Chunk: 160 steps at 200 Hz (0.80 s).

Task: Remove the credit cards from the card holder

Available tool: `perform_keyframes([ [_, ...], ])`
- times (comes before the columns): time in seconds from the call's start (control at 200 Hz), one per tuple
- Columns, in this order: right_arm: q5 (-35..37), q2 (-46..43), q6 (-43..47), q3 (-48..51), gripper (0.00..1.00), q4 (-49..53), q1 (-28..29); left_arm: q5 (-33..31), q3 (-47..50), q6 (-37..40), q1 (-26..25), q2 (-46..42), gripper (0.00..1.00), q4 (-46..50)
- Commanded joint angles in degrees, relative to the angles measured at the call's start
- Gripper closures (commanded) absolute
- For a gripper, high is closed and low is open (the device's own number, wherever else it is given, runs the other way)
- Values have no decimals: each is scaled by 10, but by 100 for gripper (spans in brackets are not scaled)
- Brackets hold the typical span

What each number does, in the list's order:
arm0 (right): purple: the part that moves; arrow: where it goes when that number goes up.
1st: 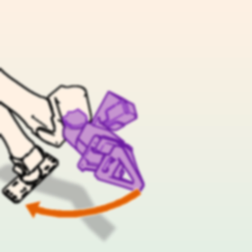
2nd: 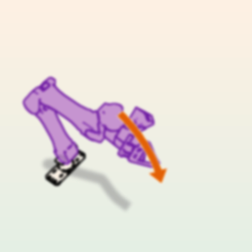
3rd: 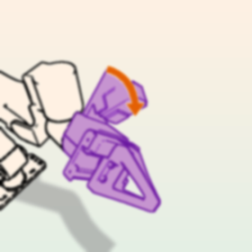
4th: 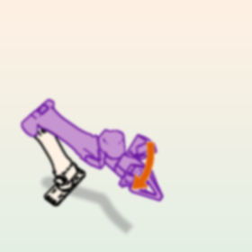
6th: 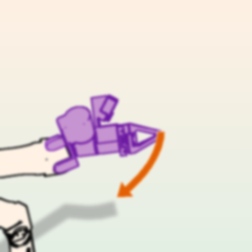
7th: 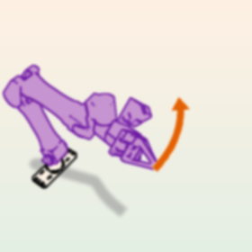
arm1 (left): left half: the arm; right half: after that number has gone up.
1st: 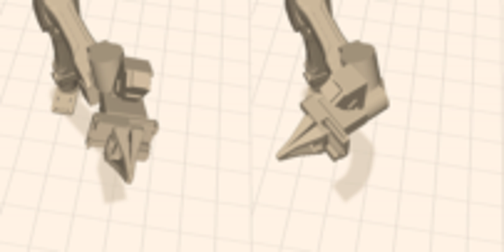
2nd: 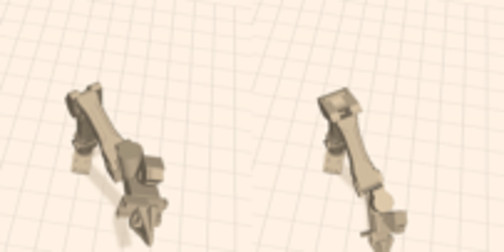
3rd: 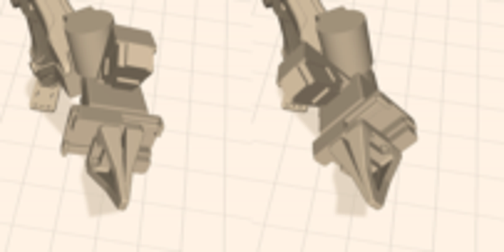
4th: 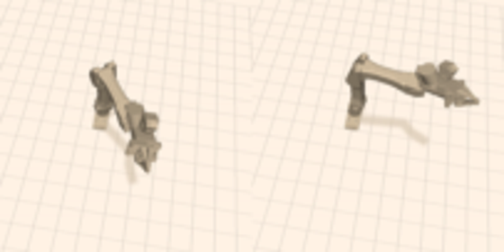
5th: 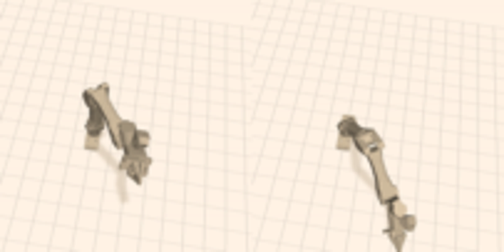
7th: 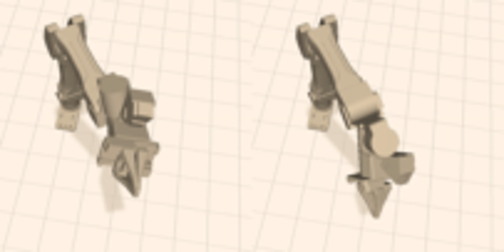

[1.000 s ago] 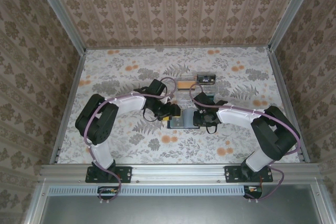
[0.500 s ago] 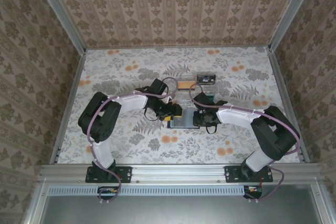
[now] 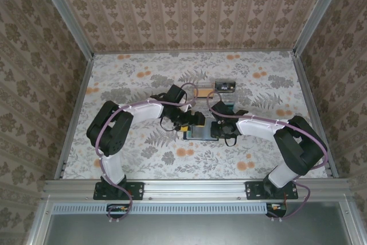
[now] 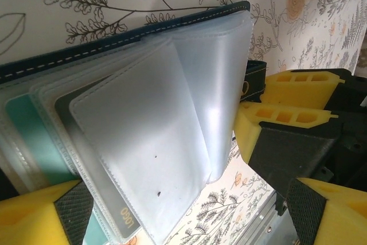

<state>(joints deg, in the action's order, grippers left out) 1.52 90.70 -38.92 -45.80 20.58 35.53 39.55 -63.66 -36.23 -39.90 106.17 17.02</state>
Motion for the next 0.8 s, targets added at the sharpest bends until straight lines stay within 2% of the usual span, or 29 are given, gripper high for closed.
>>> perform_keyframes([
  [0.0, -23, 22, -11, 13, 66, -16, 12, 44, -23, 11, -15, 9, 9, -19],
  [0.22, -21, 20, -12, 15, 66, -16, 13, 32, -23, 16, -17, 1, 8, -1],
  [0.45, -19, 20, -13, 15, 66, -15, 13, -51, -21, 26, -7, -24, 8, 61],
  [0.665, -20, 21, -15, 15, 66, -17, 14, -59, -22, 25, -5, -35, 9, 62],
  [0.795, -20, 23, -15, 15, 66, -17, 14, -40, -21, 22, -6, -31, 11, 45],
])
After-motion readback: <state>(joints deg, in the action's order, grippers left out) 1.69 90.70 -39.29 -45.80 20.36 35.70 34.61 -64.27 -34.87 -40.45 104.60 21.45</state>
